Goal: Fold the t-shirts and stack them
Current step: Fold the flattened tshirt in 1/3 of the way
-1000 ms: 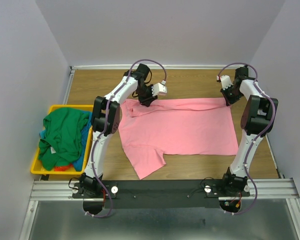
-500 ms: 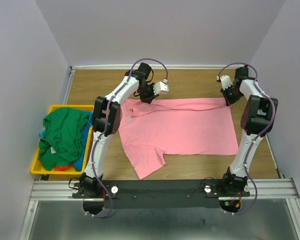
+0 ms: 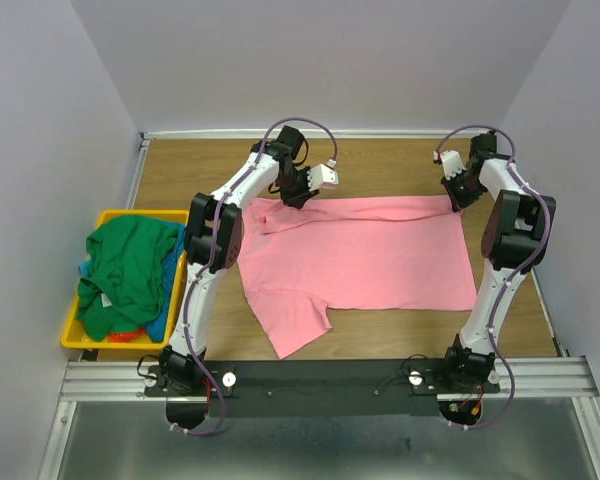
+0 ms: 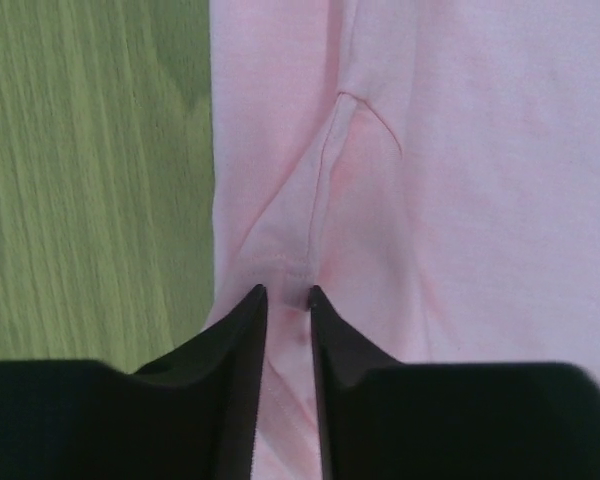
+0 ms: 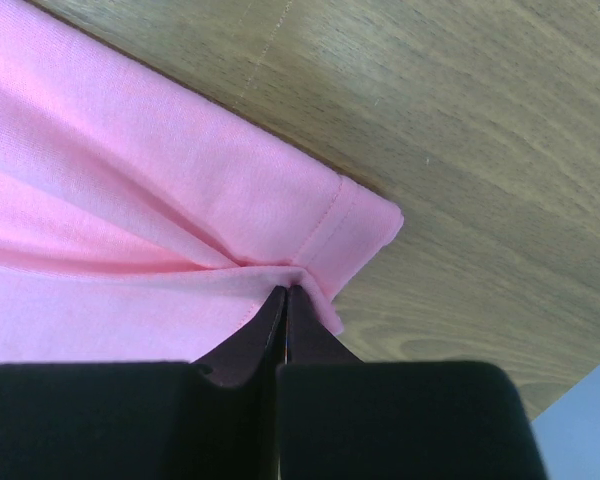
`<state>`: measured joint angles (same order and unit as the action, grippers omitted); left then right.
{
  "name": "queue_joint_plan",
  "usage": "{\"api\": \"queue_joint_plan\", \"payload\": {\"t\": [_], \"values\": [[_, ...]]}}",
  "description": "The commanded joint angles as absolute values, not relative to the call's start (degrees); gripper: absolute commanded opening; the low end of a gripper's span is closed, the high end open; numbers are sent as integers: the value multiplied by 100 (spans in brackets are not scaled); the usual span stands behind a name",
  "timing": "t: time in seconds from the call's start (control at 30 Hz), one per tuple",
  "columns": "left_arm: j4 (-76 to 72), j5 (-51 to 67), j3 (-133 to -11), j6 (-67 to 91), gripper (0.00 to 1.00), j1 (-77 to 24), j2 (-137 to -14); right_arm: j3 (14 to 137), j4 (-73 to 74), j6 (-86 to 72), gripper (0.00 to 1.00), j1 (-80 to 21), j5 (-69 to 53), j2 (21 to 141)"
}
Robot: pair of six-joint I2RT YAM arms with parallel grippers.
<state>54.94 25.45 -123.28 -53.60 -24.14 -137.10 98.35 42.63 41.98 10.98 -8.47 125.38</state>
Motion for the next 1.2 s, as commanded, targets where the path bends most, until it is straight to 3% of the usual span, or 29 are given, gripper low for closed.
{"api": "queue_joint_plan", "payload": {"t": [0.0,0.23,0.67,1.17], "values": [[5555,2479,-12331,-5405,24,-2461,-13852,9870,4465,4104,7,1143,-826,12841],[5844,2619,-12305,-5476,0,-2461,-13641,9879,4465,4104,6,1143,-835,12823],[6196,3111,-11391,-5142,0,-2830,-12648,9817,4465,4140,4,1143,-826,12692],[6126,4350,-10732,-4122,0,-3603,-12638,9519,4456,4341,4,1143,-738,12489]]}}
